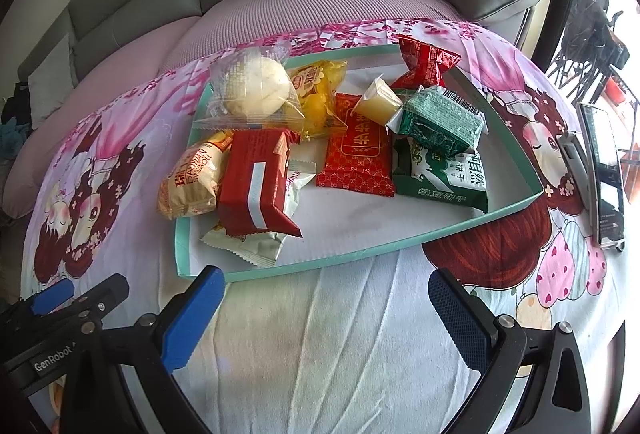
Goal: Organize snacks
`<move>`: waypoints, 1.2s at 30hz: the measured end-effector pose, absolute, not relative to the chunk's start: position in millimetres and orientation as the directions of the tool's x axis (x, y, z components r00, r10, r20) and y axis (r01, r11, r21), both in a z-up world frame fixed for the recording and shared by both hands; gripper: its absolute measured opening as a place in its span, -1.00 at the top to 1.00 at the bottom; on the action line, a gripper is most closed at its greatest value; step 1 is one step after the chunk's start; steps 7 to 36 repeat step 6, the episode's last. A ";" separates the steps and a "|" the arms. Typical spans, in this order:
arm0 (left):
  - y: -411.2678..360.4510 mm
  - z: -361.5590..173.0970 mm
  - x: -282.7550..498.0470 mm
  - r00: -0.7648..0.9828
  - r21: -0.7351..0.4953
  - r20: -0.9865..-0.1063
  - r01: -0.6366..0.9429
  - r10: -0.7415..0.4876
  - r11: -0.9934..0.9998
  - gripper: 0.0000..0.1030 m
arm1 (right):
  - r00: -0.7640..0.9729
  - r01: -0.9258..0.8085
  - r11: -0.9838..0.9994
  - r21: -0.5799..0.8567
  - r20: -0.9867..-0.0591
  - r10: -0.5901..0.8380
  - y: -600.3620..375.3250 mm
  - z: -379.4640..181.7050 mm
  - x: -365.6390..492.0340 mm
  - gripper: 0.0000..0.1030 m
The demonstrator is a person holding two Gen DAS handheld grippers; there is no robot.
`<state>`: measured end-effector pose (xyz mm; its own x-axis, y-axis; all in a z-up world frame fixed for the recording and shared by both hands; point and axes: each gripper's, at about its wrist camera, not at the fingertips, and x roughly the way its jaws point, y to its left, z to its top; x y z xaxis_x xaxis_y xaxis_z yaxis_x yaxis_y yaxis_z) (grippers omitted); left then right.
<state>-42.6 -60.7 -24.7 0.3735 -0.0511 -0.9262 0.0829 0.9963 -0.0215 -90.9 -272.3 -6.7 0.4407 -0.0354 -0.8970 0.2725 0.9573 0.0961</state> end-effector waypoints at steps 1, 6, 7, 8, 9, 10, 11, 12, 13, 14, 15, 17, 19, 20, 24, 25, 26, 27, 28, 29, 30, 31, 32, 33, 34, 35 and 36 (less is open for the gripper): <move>-60.9 -23.7 -42.8 0.379 -0.019 -0.924 0.084 -0.050 0.996 -0.82 | 0.441 0.273 0.957 0.096 -0.897 -0.036 -272.3 -6.5 -90.9 -1.00; -61.8 -23.0 -42.5 0.381 -0.026 -0.923 0.089 -0.058 0.996 -0.82 | 0.440 0.273 0.957 0.096 -0.897 -0.036 -272.5 -6.7 -90.7 -1.00; -61.8 -23.0 -42.5 0.381 -0.026 -0.923 0.089 -0.058 0.996 -0.82 | 0.440 0.273 0.957 0.096 -0.897 -0.036 -272.5 -6.7 -90.7 -1.00; -61.8 -23.0 -42.5 0.381 -0.026 -0.923 0.089 -0.058 0.996 -0.82 | 0.440 0.273 0.957 0.096 -0.897 -0.036 -272.5 -6.7 -90.7 -1.00; -61.8 -23.0 -42.5 0.381 -0.026 -0.923 0.089 -0.058 0.996 -0.82 | 0.440 0.273 0.957 0.096 -0.897 -0.036 -272.5 -6.7 -90.7 -1.00; -61.8 -23.0 -42.5 0.381 -0.026 -0.923 0.089 -0.058 0.996 -0.82 | 0.440 0.273 0.957 0.096 -0.897 -0.036 -272.5 -6.7 -90.7 -1.00; -61.8 -23.0 -42.5 0.381 -0.026 -0.923 0.089 -0.058 0.996 -0.82 | 0.440 0.273 0.957 0.096 -0.897 -0.036 -272.5 -6.7 -90.7 -1.00; -61.8 -23.0 -42.5 0.381 -0.026 -0.923 0.089 -0.058 0.996 -0.82 | 0.440 0.273 0.957 0.096 -0.897 -0.036 -272.5 -6.7 -90.7 -1.00; -61.8 -23.0 -42.5 0.381 -0.026 -0.923 0.089 -0.058 0.996 -0.82 | 0.440 0.273 0.957 0.096 -0.897 -0.036 -272.5 -6.7 -90.7 -1.00; -61.8 -23.0 -42.5 0.381 -0.026 -0.923 0.089 -0.058 0.996 -0.82 | 0.440 0.273 0.957 0.096 -0.897 -0.036 -272.5 -6.7 -90.7 -1.00; -61.8 -23.0 -42.5 0.381 -0.026 -0.923 0.089 -0.058 0.996 -0.82 | 0.440 0.273 0.957 0.096 -0.897 -0.036 -272.5 -6.7 -90.7 -1.00; -61.8 -23.0 -42.5 0.381 -0.026 -0.923 0.089 -0.058 0.996 -0.82 | 0.440 0.273 0.957 0.096 -0.897 -0.036 -272.5 -6.7 -90.7 -1.00; -61.8 -23.0 -42.5 0.381 -0.026 -0.923 0.089 -0.058 0.996 -0.82 | 0.440 0.273 0.957 0.096 -0.897 -0.036 -272.5 -6.7 -90.7 -1.00; -61.8 -23.0 -42.5 0.381 -0.026 -0.923 0.089 -0.058 0.996 -0.82 | 0.440 0.273 0.957 0.096 -0.897 -0.036 -272.5 -6.7 -90.7 -1.00; -61.8 -23.0 -42.5 0.381 -0.026 -0.923 0.089 -0.058 0.996 -0.82 | 0.440 0.273 0.957 0.096 -0.897 -0.036 -272.5 -6.7 -90.7 -1.00; -61.8 -23.0 -42.5 0.381 -0.026 -0.923 0.089 -0.058 0.996 -0.82 | 0.440 0.273 0.957 0.096 -0.897 -0.036 -272.5 -6.7 -90.7 -1.00; -61.8 -23.0 -42.5 0.381 -0.026 -0.923 0.089 -0.058 0.996 -0.82 | 0.440 0.273 0.957 0.096 -0.897 -0.036 -272.5 -6.7 -90.7 -1.00; -61.8 -23.0 -42.5 0.381 -0.026 -0.923 0.089 -0.058 0.996 -0.82 | 0.440 0.273 0.957 0.096 -0.897 -0.036 -272.5 -6.7 -90.7 -1.00; -61.8 -23.0 -42.5 0.381 -0.026 -0.923 0.089 -0.058 0.996 -0.82 | 0.440 0.273 0.957 0.096 -0.897 -0.036 -272.5 -6.7 -90.7 -1.00; -61.8 -23.0 -42.5 0.381 -0.026 -0.923 0.089 -0.058 0.996 -0.82 | 0.440 0.273 0.957 0.096 -0.897 -0.036 -272.5 -6.7 -90.7 -1.00; -61.8 -23.0 -42.5 0.381 -0.026 -0.923 0.089 -0.058 0.996 -0.82 | 0.440 0.273 0.957 0.096 -0.897 -0.036 -272.5 -6.7 -90.7 -1.00; -61.8 -23.0 -42.5 0.381 -0.026 -0.923 0.089 -0.058 0.996 -0.82 | 0.440 0.273 0.957 0.096 -0.897 -0.036 -272.5 -6.7 -90.7 -1.00; -61.8 -23.0 -42.5 0.381 -0.026 -0.923 0.089 -0.058 0.996 -0.82 | 0.440 0.273 0.957 0.096 -0.897 -0.036 -272.5 -6.7 -90.7 -1.00; -61.8 -23.0 -42.5 0.381 -0.026 -0.923 0.089 -0.058 0.996 -0.82 | 0.440 0.273 0.957 0.096 -0.897 -0.036 -272.5 -6.7 -90.7 -1.00; -61.8 -23.0 -42.5 0.381 -0.026 -0.923 0.089 -0.058 0.996 -0.82 | 0.440 0.273 0.957 0.096 -0.897 -0.036 -272.5 -6.7 -90.7 -1.00; -61.8 -23.0 -42.5 0.381 -0.026 -0.923 0.089 -0.058 0.996 -0.82 | 0.440 0.273 0.957 0.096 -0.897 -0.036 -272.5 -6.7 -90.7 -1.00; -61.8 -23.0 -42.5 0.381 -0.026 -0.923 0.089 -0.058 0.996 -0.82 | 0.440 0.273 0.957 0.096 -0.897 -0.036 -272.5 -6.7 -90.7 -1.00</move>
